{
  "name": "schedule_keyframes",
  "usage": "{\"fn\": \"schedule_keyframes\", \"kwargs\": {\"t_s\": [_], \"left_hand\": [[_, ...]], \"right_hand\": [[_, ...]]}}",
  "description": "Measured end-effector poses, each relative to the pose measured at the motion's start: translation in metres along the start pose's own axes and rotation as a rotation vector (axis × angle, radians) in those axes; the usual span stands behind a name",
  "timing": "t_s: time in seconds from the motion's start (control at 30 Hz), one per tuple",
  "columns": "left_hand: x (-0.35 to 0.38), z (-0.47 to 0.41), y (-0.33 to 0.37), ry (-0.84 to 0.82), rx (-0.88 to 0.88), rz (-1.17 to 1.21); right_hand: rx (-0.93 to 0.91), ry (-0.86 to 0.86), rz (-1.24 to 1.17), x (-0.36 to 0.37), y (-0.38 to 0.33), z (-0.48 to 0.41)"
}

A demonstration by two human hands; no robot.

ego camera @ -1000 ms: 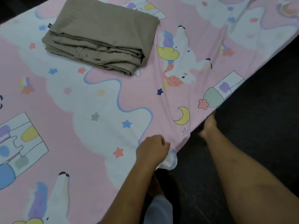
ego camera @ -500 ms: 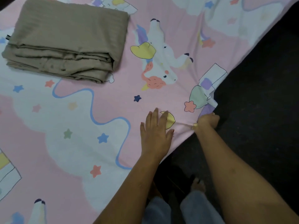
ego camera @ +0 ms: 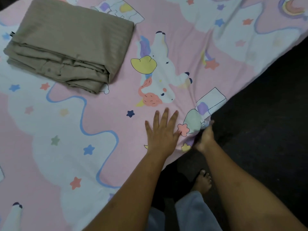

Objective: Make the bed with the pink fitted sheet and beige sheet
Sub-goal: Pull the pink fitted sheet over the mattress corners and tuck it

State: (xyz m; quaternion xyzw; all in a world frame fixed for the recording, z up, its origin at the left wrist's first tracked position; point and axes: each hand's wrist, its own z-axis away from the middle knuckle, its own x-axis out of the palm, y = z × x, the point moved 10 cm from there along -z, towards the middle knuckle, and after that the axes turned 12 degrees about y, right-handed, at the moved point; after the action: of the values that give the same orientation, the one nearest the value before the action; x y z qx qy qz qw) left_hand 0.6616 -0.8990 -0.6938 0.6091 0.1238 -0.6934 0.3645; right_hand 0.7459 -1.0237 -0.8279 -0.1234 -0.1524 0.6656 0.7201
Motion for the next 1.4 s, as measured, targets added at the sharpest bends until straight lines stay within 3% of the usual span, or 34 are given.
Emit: {"fn": "schedule_keyframes", "kwargs": {"t_s": [0.13, 0.23, 0.4, 0.6, 0.7, 0.8, 0.87, 0.93, 1.0, 1.13, 1.27, 1.4], "left_hand": [[0.004, -0.024, 0.024, 0.007, 0.011, 0.023], [0.008, -0.031, 0.030, 0.005, -0.010, -0.006], [0.014, -0.033, 0.045, 0.096, -0.003, 0.011], [0.015, -0.046, 0.059, 0.038, 0.057, -0.021], [0.014, -0.055, 0.065, 0.040, 0.066, -0.023], [0.018, -0.062, 0.073, 0.048, 0.072, -0.028], [0.019, -0.065, 0.077, 0.056, 0.083, -0.033], [0.019, -0.068, 0.081, 0.067, 0.096, -0.041], [0.020, -0.069, 0.082, 0.071, 0.096, -0.046], [0.020, -0.069, 0.084, 0.087, 0.090, -0.037], [0.019, -0.068, 0.086, 0.132, 0.088, 0.018], [0.020, -0.069, 0.086, 0.100, 0.089, 0.035]], "right_hand": [[-0.072, 0.020, -0.057, 0.014, -0.055, -0.014], [-0.199, 0.259, -0.076, -0.002, -0.089, -0.033], [-0.478, 0.675, 0.501, -0.090, -0.121, -0.024], [-0.403, 0.599, 0.648, -0.085, -0.113, -0.038], [-0.283, 0.469, 0.731, -0.076, -0.107, -0.052], [-0.123, 0.213, 0.434, -0.052, -0.099, -0.052], [-0.098, 0.045, 0.197, -0.025, -0.112, -0.054], [-0.105, -0.017, 0.067, -0.005, -0.136, -0.056], [-0.110, 0.039, 0.035, 0.003, -0.156, -0.050], [-0.346, 0.266, 0.013, -0.011, -0.198, -0.054], [-0.662, 0.631, 0.442, -0.071, -0.234, -0.038], [-0.660, 0.683, 0.639, -0.092, -0.244, -0.040]]}}
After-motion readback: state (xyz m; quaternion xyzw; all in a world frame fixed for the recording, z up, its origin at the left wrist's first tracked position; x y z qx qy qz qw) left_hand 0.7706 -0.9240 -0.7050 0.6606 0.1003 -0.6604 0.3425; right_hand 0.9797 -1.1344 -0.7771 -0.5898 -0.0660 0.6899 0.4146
